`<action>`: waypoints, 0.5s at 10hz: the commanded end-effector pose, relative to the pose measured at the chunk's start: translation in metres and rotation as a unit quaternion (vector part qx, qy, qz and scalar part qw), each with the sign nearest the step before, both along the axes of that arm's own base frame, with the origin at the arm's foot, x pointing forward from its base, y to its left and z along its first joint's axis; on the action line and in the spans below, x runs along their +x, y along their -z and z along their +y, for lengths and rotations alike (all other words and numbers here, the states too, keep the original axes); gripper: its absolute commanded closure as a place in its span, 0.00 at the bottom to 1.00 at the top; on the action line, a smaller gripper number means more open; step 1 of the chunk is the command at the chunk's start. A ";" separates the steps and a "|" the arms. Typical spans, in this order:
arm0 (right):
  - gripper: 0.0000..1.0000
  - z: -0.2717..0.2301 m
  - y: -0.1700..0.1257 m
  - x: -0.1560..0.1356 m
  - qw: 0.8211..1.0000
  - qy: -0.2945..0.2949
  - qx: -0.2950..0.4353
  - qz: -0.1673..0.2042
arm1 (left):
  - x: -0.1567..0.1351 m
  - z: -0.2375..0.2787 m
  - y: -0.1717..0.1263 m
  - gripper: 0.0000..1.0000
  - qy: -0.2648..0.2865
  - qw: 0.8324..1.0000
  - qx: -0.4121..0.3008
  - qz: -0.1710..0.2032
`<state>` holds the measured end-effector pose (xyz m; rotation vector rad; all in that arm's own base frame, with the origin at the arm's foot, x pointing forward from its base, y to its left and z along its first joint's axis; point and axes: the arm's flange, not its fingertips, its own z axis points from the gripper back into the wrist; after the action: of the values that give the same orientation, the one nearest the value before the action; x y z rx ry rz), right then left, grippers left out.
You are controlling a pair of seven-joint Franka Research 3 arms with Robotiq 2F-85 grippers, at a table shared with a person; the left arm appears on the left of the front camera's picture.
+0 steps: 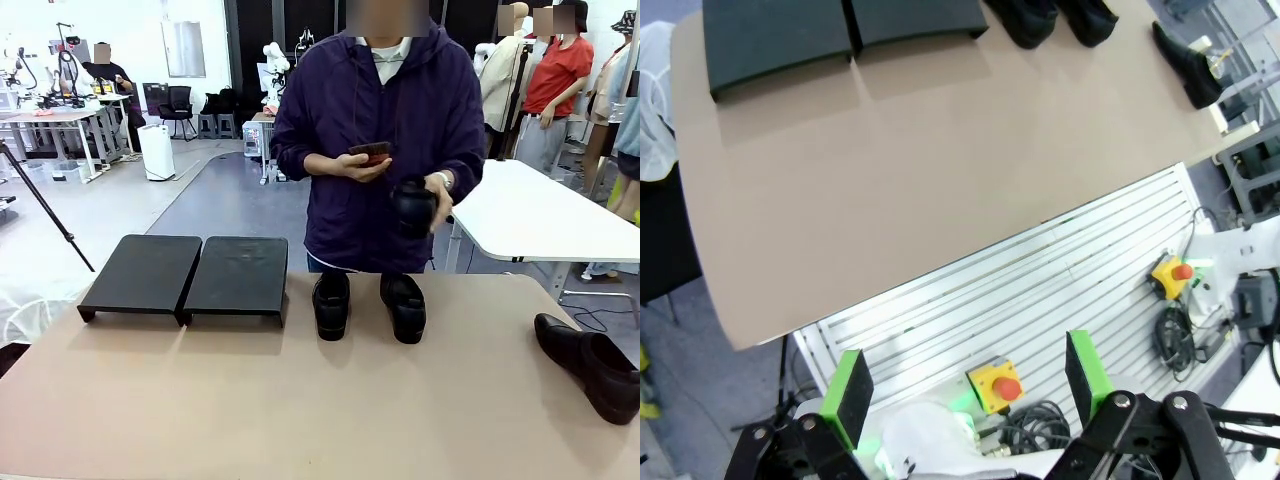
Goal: Organize the shoes by placing them on the stand.
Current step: Pick up one Shoe and place it in the middle of the table.
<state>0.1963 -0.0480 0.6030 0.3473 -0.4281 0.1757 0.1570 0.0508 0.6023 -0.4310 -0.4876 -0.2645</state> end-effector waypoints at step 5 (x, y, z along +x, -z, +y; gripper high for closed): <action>0.00 0.162 0.034 0.133 0.998 0.028 -0.051 -0.014 | 0.000 -0.002 0.000 0.00 0.006 1.000 -0.001 -0.001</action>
<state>0.3048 0.0920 0.5672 0.2759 -0.3985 0.2049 0.1571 0.0504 0.6023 -0.4300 -0.4869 -0.2654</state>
